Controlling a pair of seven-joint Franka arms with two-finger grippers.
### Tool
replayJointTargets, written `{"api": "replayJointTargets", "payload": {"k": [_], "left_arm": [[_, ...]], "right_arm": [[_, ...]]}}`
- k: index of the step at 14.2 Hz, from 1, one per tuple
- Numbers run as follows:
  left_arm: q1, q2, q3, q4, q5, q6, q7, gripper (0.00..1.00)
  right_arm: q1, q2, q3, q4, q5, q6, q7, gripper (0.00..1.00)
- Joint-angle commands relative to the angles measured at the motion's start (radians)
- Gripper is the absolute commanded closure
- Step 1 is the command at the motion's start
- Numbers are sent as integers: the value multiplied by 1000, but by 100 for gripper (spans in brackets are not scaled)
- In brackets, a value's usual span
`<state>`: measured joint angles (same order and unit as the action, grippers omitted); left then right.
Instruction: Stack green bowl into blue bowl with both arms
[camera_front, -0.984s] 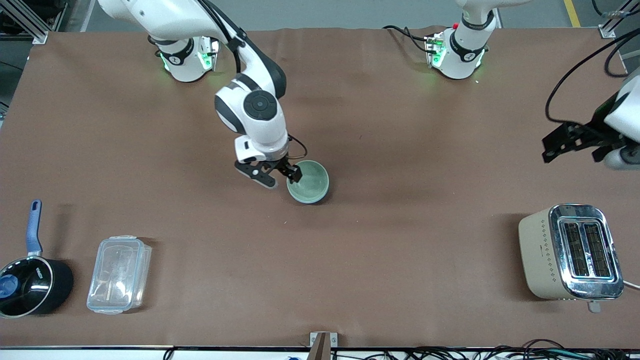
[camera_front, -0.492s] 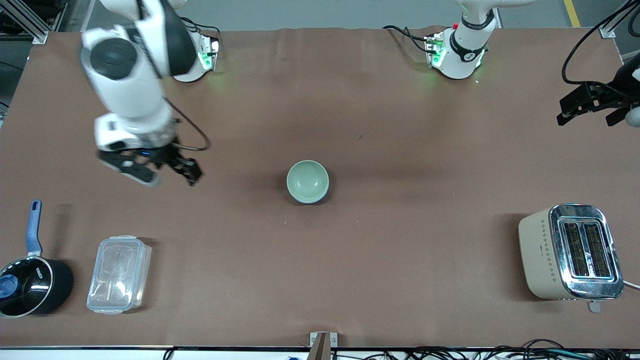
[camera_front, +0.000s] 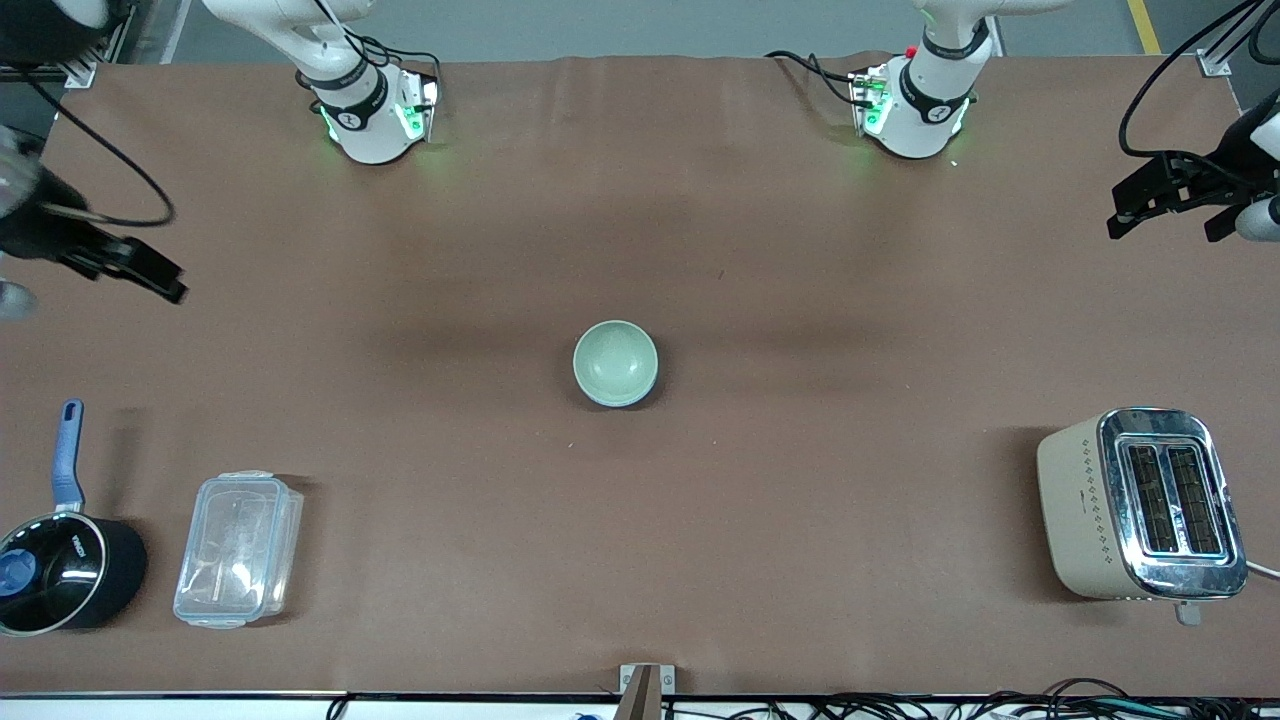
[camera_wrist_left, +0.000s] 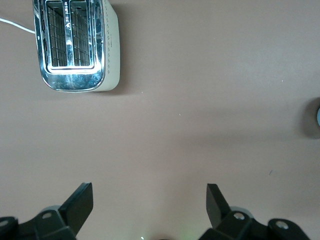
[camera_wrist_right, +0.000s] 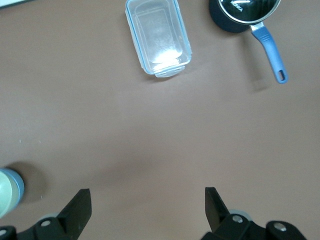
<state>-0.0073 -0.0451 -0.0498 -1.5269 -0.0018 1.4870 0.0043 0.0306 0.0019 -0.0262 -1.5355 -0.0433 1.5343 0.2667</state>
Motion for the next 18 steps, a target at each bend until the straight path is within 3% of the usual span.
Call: {"api": "replayJointTargets", "payload": {"k": [1,4,18], "left_arm": [[0,-19,4,-16,-9,-2,20,0],[1,-12,4,-13,-4,-4,20,0],[-51,13,-30,1,-9,-5,17,0]], "right_arm": [[6,12,-57,93,28,-97,-118,0],[8,18,-66,132,28,-109,-124,0],[31,13,-60,95,29,-103,-127,0]]}}
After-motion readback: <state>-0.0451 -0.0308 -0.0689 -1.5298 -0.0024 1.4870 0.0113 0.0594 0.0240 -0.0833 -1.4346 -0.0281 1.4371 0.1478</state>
